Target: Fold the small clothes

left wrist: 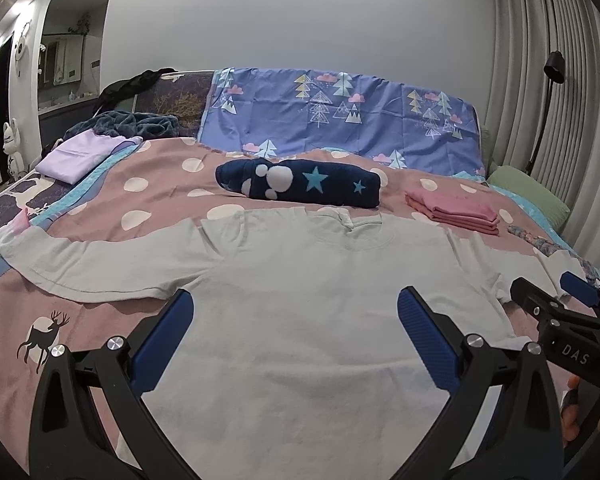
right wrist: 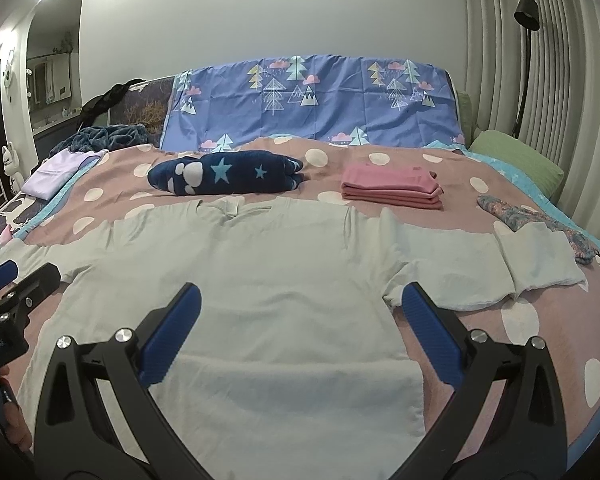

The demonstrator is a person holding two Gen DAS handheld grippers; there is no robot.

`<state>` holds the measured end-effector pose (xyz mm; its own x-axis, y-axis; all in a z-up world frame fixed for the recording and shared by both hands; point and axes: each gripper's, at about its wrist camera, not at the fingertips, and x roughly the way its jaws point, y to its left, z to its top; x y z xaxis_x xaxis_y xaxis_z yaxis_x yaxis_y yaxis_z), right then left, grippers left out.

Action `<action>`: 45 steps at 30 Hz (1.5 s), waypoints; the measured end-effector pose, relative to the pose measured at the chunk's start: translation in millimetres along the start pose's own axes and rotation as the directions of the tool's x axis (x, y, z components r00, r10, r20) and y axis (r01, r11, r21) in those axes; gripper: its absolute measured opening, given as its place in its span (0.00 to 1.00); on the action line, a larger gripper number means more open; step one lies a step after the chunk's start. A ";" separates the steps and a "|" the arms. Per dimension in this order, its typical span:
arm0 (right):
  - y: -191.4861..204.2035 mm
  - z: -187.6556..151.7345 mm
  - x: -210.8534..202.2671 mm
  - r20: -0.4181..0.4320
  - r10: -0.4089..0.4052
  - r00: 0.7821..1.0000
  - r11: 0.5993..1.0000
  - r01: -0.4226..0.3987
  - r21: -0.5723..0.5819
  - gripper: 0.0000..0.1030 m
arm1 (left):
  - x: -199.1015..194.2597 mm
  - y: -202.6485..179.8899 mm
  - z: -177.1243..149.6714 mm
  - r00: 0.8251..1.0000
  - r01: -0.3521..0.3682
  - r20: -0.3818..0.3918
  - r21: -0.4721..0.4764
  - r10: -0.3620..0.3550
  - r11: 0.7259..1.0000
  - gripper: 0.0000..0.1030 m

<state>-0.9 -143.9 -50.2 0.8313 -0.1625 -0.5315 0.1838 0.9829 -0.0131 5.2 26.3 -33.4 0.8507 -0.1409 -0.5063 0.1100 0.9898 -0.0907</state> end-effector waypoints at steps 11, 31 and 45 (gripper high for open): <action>2.5 -3.8 7.3 -0.027 0.009 1.000 1.000 -0.009 -0.001 0.98 | 3.8 3.0 -2.8 1.000 0.014 -0.011 0.002 -0.014 1.000 0.99; -0.4 -12.0 32.2 -0.089 -0.012 0.996 1.000 0.012 -0.003 0.98 | 67.1 245.2 -35.6 0.975 -0.169 -0.206 -0.438 0.084 0.883 0.50; 5.9 -11.7 54.2 -0.127 -0.067 0.990 0.997 0.062 -0.043 0.98 | 112.0 424.1 -31.9 0.909 -0.416 -0.285 -0.639 0.303 0.647 0.50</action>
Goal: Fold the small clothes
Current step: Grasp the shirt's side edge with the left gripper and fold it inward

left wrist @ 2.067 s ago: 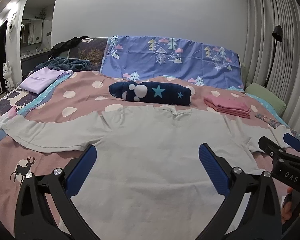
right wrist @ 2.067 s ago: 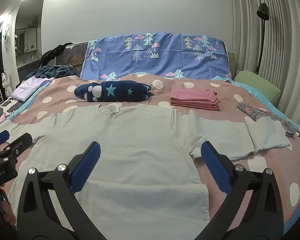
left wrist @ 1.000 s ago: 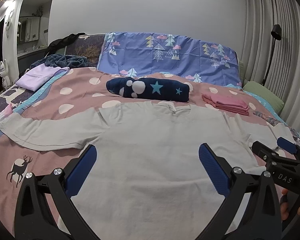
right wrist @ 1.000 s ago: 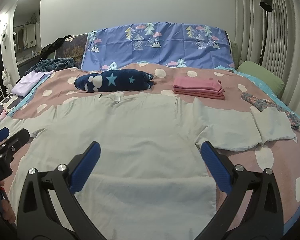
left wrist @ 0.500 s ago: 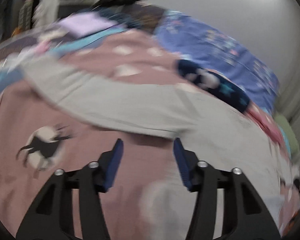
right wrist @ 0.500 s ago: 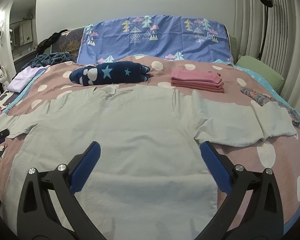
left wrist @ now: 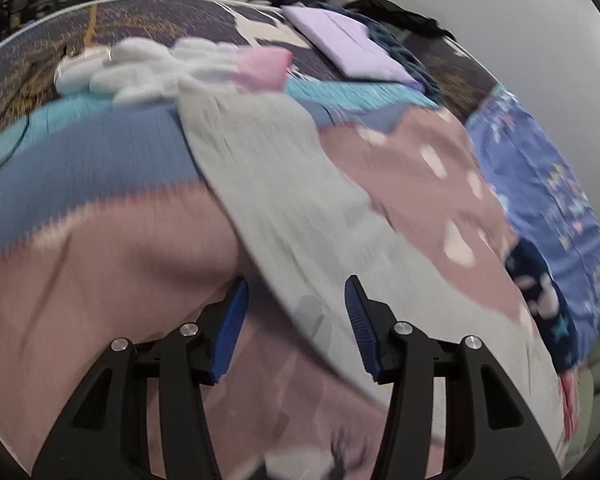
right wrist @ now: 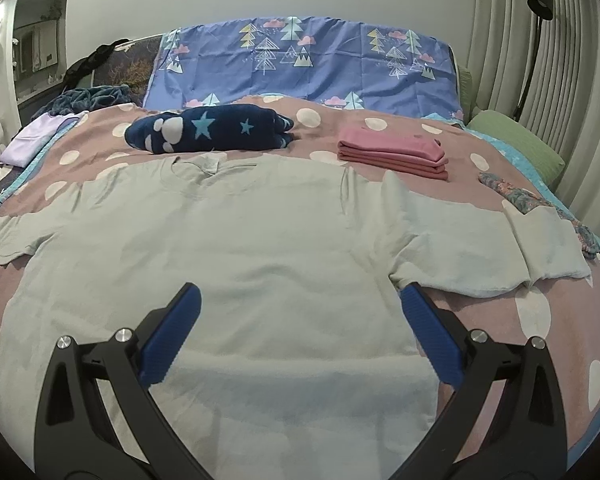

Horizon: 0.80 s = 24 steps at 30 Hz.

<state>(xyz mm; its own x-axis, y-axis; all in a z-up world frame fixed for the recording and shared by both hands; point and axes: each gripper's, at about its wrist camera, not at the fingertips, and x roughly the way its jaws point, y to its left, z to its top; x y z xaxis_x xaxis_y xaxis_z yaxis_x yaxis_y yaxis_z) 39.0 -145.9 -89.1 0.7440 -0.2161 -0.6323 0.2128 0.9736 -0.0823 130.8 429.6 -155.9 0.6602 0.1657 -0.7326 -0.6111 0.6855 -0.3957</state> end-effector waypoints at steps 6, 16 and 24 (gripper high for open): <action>0.9 2.6 4.9 0.005 -0.009 1.000 1.000 0.009 -0.021 0.98 | 0.2 -5.5 37.5 0.998 -0.008 0.067 -0.021 0.009 1.000 0.02; -22.8 1.0 17.7 -0.021 -0.006 1.000 0.998 0.007 0.061 0.98 | -103.6 -215.4 -37.9 0.920 0.236 0.134 0.562 -0.369 0.793 0.02; -50.2 -7.6 21.4 -0.045 -0.049 0.998 0.994 0.054 0.100 0.98 | -110.6 -358.3 -239.0 0.819 0.455 -0.244 0.828 -0.520 0.328 0.04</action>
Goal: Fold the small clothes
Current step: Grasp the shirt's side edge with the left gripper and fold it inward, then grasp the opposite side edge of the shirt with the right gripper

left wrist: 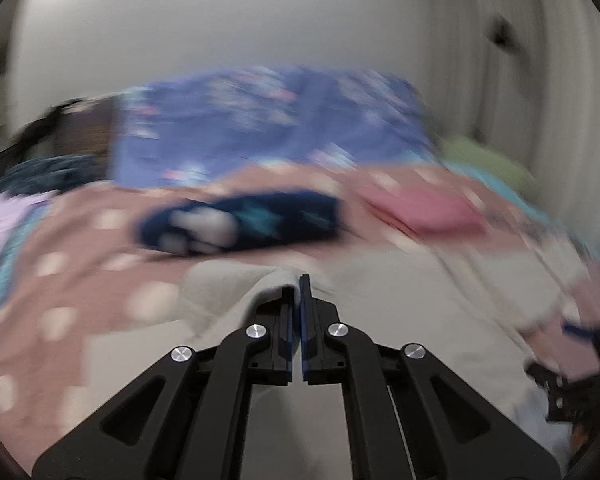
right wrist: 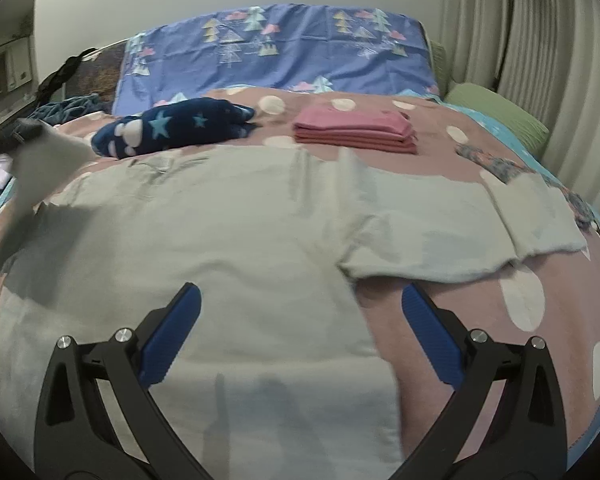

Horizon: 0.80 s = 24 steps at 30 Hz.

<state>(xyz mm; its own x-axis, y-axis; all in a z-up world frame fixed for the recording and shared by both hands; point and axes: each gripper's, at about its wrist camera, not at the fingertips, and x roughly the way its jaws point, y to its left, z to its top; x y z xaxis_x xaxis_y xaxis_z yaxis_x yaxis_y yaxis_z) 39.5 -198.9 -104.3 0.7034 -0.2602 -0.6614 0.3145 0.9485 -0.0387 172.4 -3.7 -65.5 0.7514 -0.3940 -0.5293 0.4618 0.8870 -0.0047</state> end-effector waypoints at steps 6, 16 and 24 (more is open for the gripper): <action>-28.3 -4.2 4.6 -0.031 -0.034 0.999 0.999 0.035 0.030 0.98 | 45.5 -76.8 -58.5 0.979 0.106 -0.193 0.223 -0.063 0.969 0.43; 22.0 15.6 11.1 -0.044 0.205 0.978 0.972 -0.209 -0.107 0.68 | -26.7 13.3 -85.3 0.981 -0.125 -0.133 0.132 0.143 0.983 0.61; 122.7 13.8 23.7 -0.128 0.353 0.927 0.858 -0.375 -0.350 0.64 | -21.7 82.5 -117.2 0.872 -0.397 -0.261 0.117 0.414 0.910 0.61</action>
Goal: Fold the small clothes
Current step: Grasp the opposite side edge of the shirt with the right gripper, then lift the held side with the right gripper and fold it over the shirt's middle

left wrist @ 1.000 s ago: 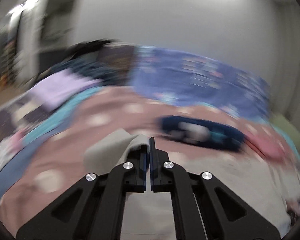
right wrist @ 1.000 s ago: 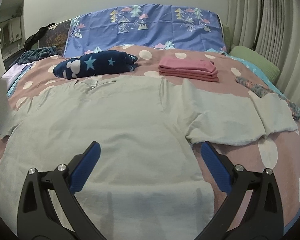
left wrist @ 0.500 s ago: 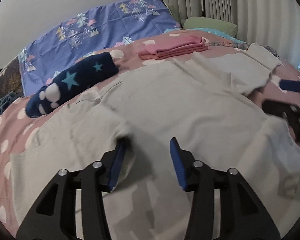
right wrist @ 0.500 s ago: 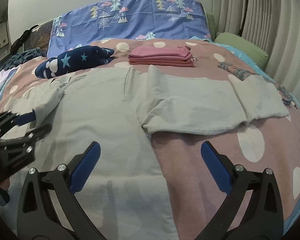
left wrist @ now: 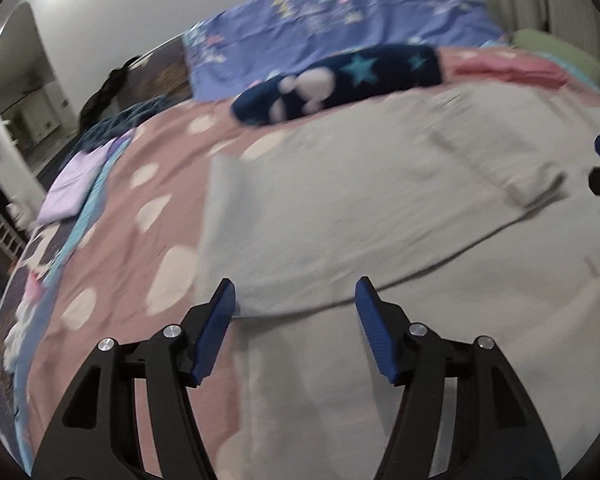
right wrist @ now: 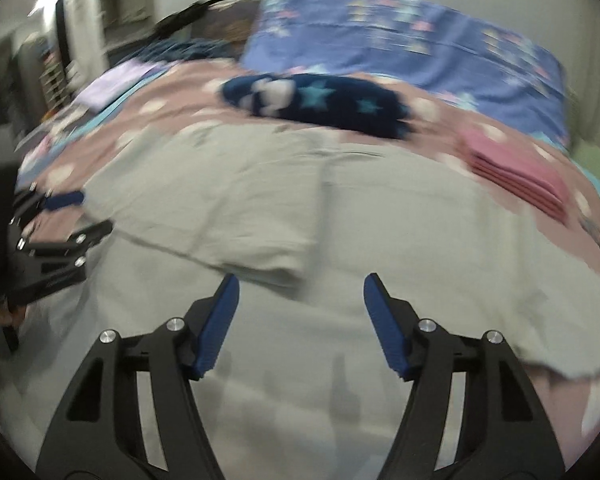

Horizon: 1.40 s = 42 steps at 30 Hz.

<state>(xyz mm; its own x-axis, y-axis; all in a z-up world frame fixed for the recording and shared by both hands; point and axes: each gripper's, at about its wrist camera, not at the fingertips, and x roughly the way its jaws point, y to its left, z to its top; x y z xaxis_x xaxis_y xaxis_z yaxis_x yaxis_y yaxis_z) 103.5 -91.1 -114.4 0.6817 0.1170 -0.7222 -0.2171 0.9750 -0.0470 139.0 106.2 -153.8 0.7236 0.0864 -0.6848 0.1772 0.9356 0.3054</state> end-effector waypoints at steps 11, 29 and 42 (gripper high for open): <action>-2.0 21.0 54.6 -0.079 -0.056 0.995 0.998 0.058 0.019 0.09 | 10.2 11.6 -6.6 1.000 0.004 -0.023 -0.076 -0.005 0.997 0.69; -137.9 -5.6 38.6 -0.059 0.150 0.987 0.858 -0.101 0.503 0.42 | 3.9 73.0 3.1 0.980 0.200 0.081 -0.365 -0.183 0.909 0.72; -125.9 36.8 -1.9 0.086 0.001 0.996 0.891 -0.040 0.453 0.04 | 47.9 99.2 21.0 0.987 0.154 0.031 -0.439 -0.156 0.885 0.72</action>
<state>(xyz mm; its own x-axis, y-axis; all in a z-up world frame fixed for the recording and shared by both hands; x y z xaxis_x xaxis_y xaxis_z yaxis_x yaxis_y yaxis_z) 155.3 -207.2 -81.8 0.7392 0.1338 -0.6600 0.0958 0.9492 0.2997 205.2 196.0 -142.3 0.7075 -0.0713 -0.7031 -0.0247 0.9918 -0.1255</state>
